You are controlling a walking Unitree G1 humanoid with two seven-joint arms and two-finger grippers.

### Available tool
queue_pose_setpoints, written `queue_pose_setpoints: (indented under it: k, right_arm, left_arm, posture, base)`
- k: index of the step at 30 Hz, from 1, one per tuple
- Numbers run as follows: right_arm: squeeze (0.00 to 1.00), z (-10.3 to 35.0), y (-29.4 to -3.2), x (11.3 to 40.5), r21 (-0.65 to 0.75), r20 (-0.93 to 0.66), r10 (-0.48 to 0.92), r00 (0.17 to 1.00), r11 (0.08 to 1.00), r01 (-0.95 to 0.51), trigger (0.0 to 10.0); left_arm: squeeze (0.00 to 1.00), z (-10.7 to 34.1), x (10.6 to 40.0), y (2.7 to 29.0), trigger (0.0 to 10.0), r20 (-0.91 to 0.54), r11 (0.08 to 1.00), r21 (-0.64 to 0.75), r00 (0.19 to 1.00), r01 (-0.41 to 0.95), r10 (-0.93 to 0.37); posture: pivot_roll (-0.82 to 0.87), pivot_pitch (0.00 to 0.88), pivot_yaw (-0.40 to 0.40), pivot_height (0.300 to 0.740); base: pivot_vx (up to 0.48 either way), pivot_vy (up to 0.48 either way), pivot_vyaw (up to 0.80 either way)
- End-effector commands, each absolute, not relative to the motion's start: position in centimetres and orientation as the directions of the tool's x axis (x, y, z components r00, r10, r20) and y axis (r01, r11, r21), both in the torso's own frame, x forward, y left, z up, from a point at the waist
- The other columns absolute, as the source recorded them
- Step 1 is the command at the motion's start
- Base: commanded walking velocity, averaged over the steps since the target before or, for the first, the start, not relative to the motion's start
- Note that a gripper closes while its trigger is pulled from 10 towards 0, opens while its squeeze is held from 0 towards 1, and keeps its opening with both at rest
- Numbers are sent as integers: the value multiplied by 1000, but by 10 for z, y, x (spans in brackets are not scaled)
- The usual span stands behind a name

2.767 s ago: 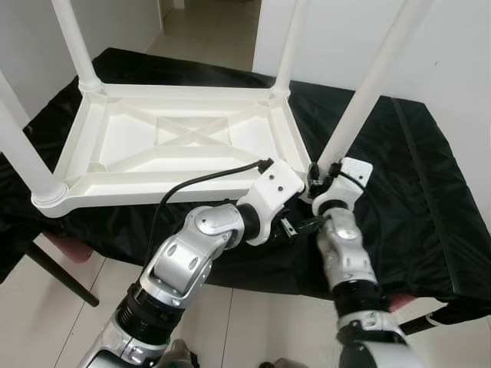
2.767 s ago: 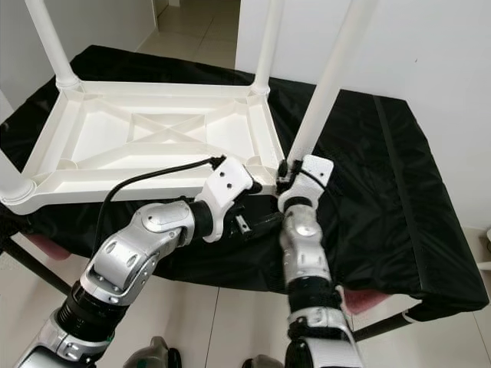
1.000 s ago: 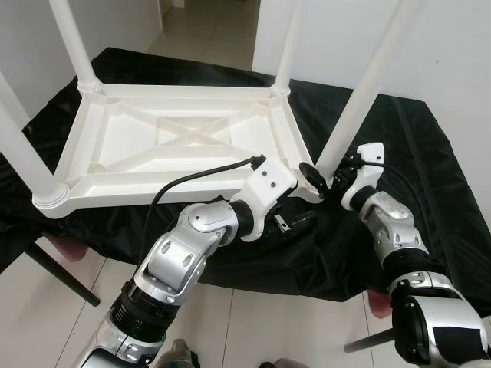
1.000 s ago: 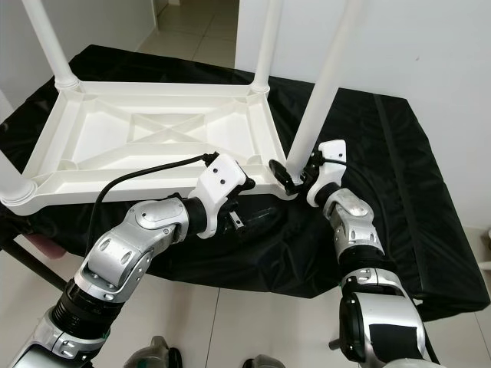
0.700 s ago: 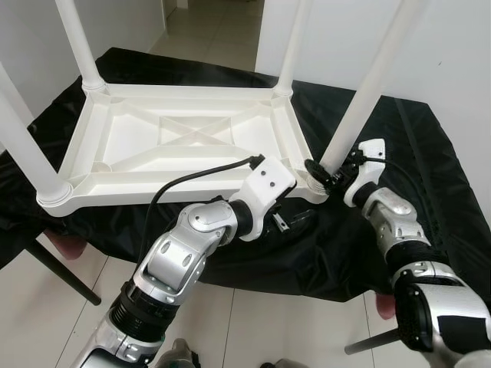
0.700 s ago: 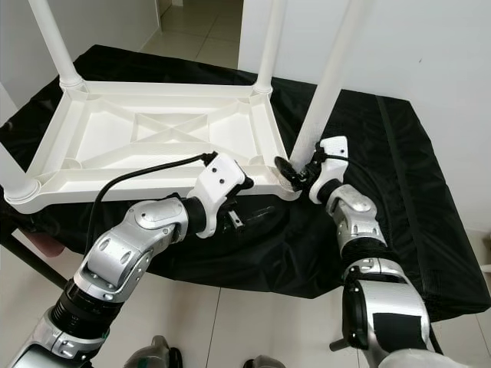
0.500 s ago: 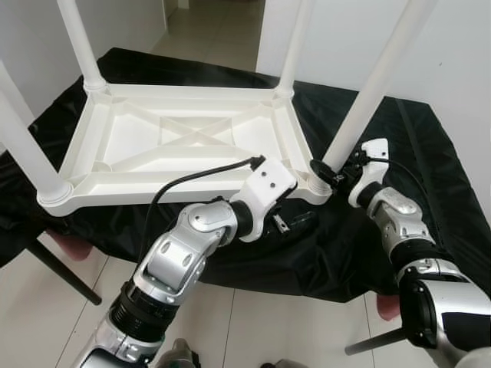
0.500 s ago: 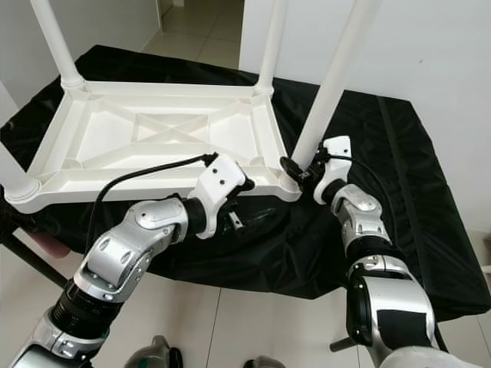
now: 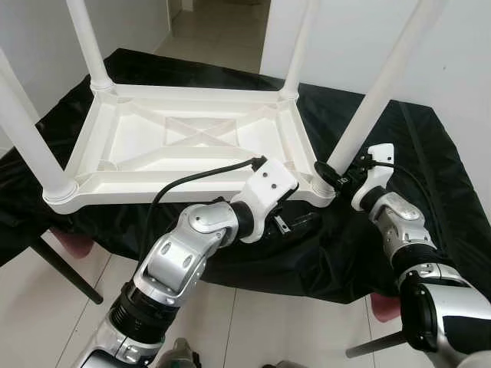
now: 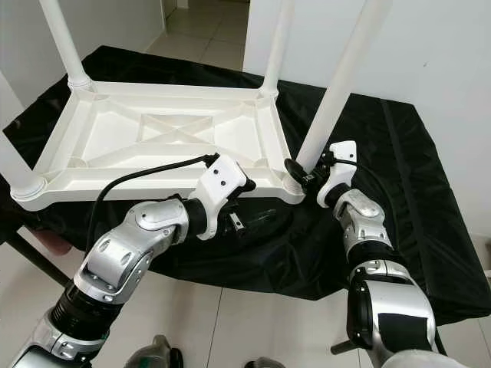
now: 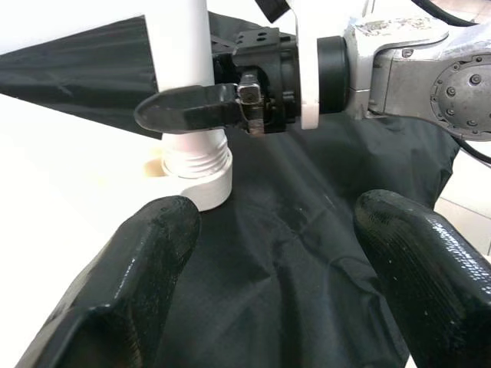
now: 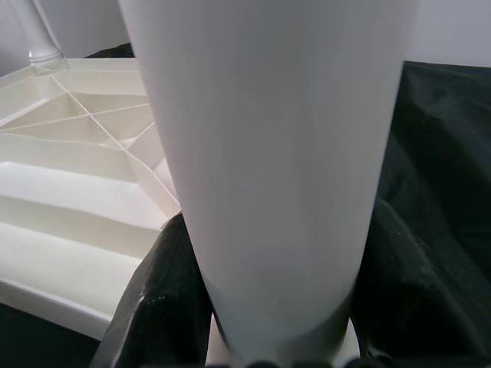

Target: Building children table

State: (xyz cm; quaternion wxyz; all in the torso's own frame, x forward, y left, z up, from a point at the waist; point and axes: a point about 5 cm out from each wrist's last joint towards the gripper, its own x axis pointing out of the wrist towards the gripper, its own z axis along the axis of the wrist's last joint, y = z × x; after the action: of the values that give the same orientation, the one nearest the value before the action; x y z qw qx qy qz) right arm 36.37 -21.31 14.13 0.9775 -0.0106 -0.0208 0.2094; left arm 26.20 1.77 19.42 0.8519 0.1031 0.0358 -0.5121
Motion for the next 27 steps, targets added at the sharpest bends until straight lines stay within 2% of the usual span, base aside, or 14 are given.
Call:
queue_pose_setpoints:
  k: [1, 4, 5, 13, 14, 15, 16, 18, 19, 21, 23, 26, 27]
  right_arm:
    - [0, 128, -216, 359, 25, 3, 375, 927, 927, -375, 10000]
    - [0, 129, -214, 359, 19, 15, 351, 936, 936, -351, 10000]
    - [0, 130, -209, 357, -3, 33, 235, 972, 972, -235, 10000]
    - [0, 135, -202, 350, 44, 56, 56, 997, 997, -59, 10000]
    - [0, 138, -199, 346, 56, 65, -16, 998, 998, 13, 10000]
    - [0, 138, -199, 346, 56, 65, -16, 998, 998, 13, 10000]
    - [0, 141, -197, 341, 66, 77, -76, 994, 995, 71, 10000]
    - [0, 141, -197, 341, 66, 77, -76, 994, 995, 71, 10000]
    - [0, 144, -193, 334, 72, 92, -175, 980, 983, 168, 10000]
    - [0, 144, -193, 334, 72, 92, -175, 980, 983, 168, 10000]
    - [0, 147, -188, 324, 77, 113, -300, 947, 953, 293, 10000]
    - [0, 148, -185, 320, 90, 116, -333, 936, 942, 324, 10000]
    - [1000, 147, -182, 319, 104, 114, -330, 937, 942, 319, 10000]
  left_arm:
    - [0, 194, 259, 14, 10000, -165, 444, 129, 460, 887, -872]
    - [0, 193, 258, 14, 10000, -166, 440, 128, 457, 889, -874]
    - [0, 191, 255, 12, 10000, -171, 427, 121, 442, 896, -880]
    - [0, 189, 253, 9, 10000, -175, 409, 113, 423, 906, -889]
    - [0, 189, 253, 7, 10000, -174, 404, 110, 418, 908, -892]
    - [0, 189, 253, 7, 10000, -174, 404, 110, 418, 908, -892]
    - [0, 188, 251, 6, 10000, -172, 400, 108, 413, 910, -894]
    - [0, 188, 251, 6, 10000, -172, 400, 108, 413, 910, -894]
    - [0, 187, 251, 3, 10000, -171, 396, 102, 408, 913, -897]
    - [0, 187, 251, 3, 10000, -171, 396, 102, 408, 913, -897]
    - [0, 185, 249, 0, 10000, -173, 387, 96, 398, 917, -901]
    - [0, 184, 250, -1, 10000, -174, 382, 94, 393, 919, -903]
    - [0, 185, 251, 0, 10000, -174, 380, 93, 391, 920, -904]
  posture:
    - [51, 7, -35, 740]
    - [43, 10, -31, 740]
    - [24, 13, -24, 740]
    - [3, 17, -24, 740]
    - [-6, 18, -29, 740]
    - [-6, 18, -29, 740]
    - [-13, 16, -30, 740]
    - [-13, 16, -30, 740]
    - [-18, 15, -29, 740]
    - [-18, 15, -29, 740]
    - [-28, 0, -13, 740]
    - [-28, 0, -13, 740]
    - [-32, 0, -12, 740]
  base:
    - [0, 0, 0]
    - [0, 0, 0]
    - [0, 0, 0]
    - [0, 0, 0]
    - [0, 0, 0]
    - [0, 0, 0]
    - [0, 0, 0]
    - [0, 0, 0]
    - [0, 0, 0]
    - [0, 0, 0]
    - [0, 0, 0]
    - [0, 0, 0]
    - [0, 0, 0]
